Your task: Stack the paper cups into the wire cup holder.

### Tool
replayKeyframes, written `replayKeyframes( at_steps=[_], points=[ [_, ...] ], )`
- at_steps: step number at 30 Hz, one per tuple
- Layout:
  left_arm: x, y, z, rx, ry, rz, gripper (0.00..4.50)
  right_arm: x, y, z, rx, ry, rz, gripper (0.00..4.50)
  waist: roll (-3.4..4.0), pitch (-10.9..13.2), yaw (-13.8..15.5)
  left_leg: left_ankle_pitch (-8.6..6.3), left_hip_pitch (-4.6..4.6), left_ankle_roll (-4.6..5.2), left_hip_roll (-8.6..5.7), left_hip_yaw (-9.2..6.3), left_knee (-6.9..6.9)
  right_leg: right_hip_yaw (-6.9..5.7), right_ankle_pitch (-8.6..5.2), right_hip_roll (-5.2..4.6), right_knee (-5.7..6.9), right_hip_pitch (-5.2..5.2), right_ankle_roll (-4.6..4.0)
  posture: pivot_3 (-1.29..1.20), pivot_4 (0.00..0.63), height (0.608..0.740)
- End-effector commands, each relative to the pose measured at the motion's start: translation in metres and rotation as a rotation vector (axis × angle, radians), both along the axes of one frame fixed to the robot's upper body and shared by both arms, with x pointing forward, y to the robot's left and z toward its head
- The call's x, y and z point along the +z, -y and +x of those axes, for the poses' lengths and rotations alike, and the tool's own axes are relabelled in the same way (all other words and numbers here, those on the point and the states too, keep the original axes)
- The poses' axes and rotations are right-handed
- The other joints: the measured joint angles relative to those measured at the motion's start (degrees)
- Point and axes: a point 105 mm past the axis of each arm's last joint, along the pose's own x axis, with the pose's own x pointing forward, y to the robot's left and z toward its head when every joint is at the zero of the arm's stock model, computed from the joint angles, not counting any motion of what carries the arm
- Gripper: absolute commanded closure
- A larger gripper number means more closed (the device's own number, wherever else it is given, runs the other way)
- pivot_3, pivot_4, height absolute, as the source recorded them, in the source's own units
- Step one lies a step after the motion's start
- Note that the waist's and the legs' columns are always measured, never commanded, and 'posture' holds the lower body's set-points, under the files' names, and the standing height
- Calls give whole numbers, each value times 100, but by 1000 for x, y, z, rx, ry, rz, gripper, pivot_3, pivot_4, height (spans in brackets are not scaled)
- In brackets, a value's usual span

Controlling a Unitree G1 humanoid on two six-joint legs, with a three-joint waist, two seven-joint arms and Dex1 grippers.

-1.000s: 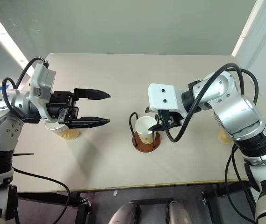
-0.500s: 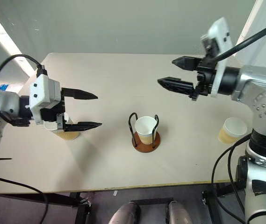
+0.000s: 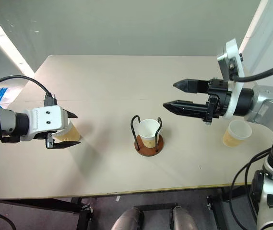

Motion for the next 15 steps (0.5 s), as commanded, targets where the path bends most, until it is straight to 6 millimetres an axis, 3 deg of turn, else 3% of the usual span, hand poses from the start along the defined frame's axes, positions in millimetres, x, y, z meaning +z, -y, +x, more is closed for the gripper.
replayKeyframes(
  at_steps=[1,5,15],
  points=[
    [9,-11,2,35,48,55,0,-9,-3,-13,71,85,-116,45,0,0,0,-1,-1,-2,0,0,-1,0,-1,1,1,-2,-1,0,150,740],
    [7,-21,3,71,44,80,0,-23,-2,-16,119,191,-253,45,0,0,-1,-5,-1,-7,2,-2,-4,-1,-4,1,5,-6,-6,0,150,740],
    [1,-38,0,128,16,106,0,-20,3,-14,138,231,-256,45,-2,-1,-1,-7,-2,-7,2,-1,-1,2,-3,1,5,-7,-6,0,150,740]
  ],
)
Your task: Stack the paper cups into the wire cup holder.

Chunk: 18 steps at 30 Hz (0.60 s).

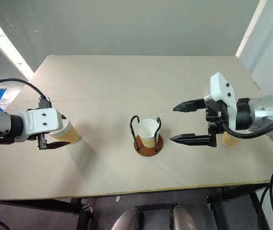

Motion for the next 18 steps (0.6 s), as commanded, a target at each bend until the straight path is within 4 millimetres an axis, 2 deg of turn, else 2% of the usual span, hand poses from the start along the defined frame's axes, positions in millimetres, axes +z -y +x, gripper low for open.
replayKeyframes(
  at_steps=[1,4,10,14,18],
  points=[
    [13,-11,-1,31,42,47,0,9,1,-2,10,46,2,45,0,0,0,0,0,0,0,0,-1,0,0,0,0,0,0,0,150,740],
    [9,-24,-3,65,32,86,0,10,2,-2,16,44,13,45,0,0,0,0,0,0,0,0,0,-1,0,0,0,0,0,0,150,740],
    [5,-35,1,87,38,120,0,9,2,-2,28,45,14,45,-1,0,4,0,0,0,0,-1,2,-1,0,0,2,1,-1,0,150,740],
    [-3,-35,10,80,48,125,0,9,1,-1,33,47,18,45,-1,-1,11,0,0,0,0,0,3,-1,1,0,2,0,-2,0,150,740],
    [-7,-25,27,44,65,109,0,10,-1,-1,33,50,20,45,-2,-1,26,0,0,0,-1,-1,7,-2,4,-1,5,1,-5,0,150,740]
  ],
)
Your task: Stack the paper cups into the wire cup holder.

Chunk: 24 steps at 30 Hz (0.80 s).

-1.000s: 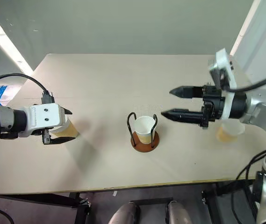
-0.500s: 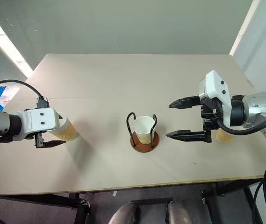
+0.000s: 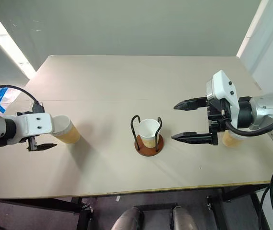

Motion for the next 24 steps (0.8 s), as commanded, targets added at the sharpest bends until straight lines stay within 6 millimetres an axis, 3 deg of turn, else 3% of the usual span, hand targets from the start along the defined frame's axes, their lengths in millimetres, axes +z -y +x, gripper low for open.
replayKeyframes(
  at_steps=[1,2,5,12,16,17,21,24],
  points=[
    [2,5,14,-31,29,16,0,8,-2,-3,17,49,3,45,-2,-1,2,0,0,0,0,0,3,0,1,0,3,-1,0,0,150,740],
    [0,6,17,-37,24,14,0,8,-3,-3,16,49,3,45,-3,-2,0,0,-1,0,0,0,3,0,2,0,3,-1,0,0,150,740],
    [-8,8,21,-54,0,11,597,8,-2,-4,9,51,3,18,-4,-2,-3,0,-1,0,0,0,4,0,6,0,1,-1,5,0,150,740],
    [-21,9,18,-102,-78,-14,3085,8,0,-7,-1,51,3,18,-4,-2,-14,-2,-2,3,0,0,0,-1,23,2,-3,-2,34,0,150,740],
    [-20,22,12,-164,-116,-87,4413,10,2,-8,2,62,4,18,-4,-2,-14,-2,-2,4,0,0,4,0,22,1,-5,2,32,0,150,740],
    [-19,24,11,-173,-120,-99,4464,10,2,-8,3,63,4,18,-4,-2,-12,-2,-2,4,0,0,5,0,20,1,-4,3,29,0,150,740],
    [11,73,8,-336,-105,-311,4464,13,7,-6,-9,81,3,18,-9,-5,19,1,-3,7,-1,0,11,0,19,1,-4,7,27,0,150,740],
    [30,95,6,-414,-103,-392,4464,13,9,-3,-26,96,4,18,-14,-8,28,2,-6,9,-1,0,23,-1,20,0,-6,11,26,0,150,740]
  ],
)
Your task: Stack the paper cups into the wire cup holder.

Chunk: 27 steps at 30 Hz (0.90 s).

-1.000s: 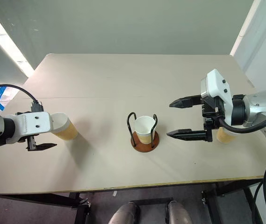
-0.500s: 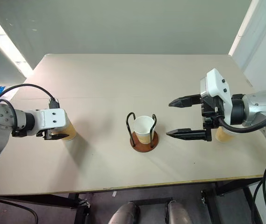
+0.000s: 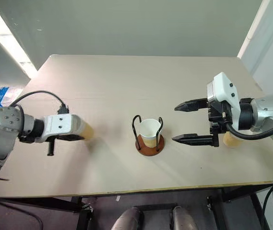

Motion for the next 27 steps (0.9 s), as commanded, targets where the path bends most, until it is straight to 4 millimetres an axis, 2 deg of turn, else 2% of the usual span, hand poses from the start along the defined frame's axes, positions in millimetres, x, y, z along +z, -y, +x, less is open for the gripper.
replayKeyframes(
  at_steps=[1,7,12,19,27],
  points=[
    [42,24,-4,-89,57,-109,4464,13,8,-1,-28,79,8,18,0,0,-12,0,0,0,0,2,3,1,0,0,0,1,1,0,150,740],
    [90,64,-7,-249,63,-256,4464,15,15,-10,-41,56,29,18,0,0,-11,1,1,3,0,3,4,1,10,0,-1,3,16,0,150,740],
    [110,89,-7,-369,31,-303,4464,24,19,-26,-49,34,76,18,1,1,-5,-1,0,7,0,7,3,4,25,-1,-12,9,49,0,150,740],
    [117,117,-1,-500,-2,-295,4464,29,16,-39,-107,54,139,18,1,1,5,-5,0,14,0,11,14,10,21,-2,-15,16,76,0,150,740],
    [97,146,3,-619,-73,-223,4464,24,13,-41,-202,79,196,18,5,3,24,-26,-4,49,-2,17,62,20,16,-3,-19,36,114,0,150,740]
  ],
)
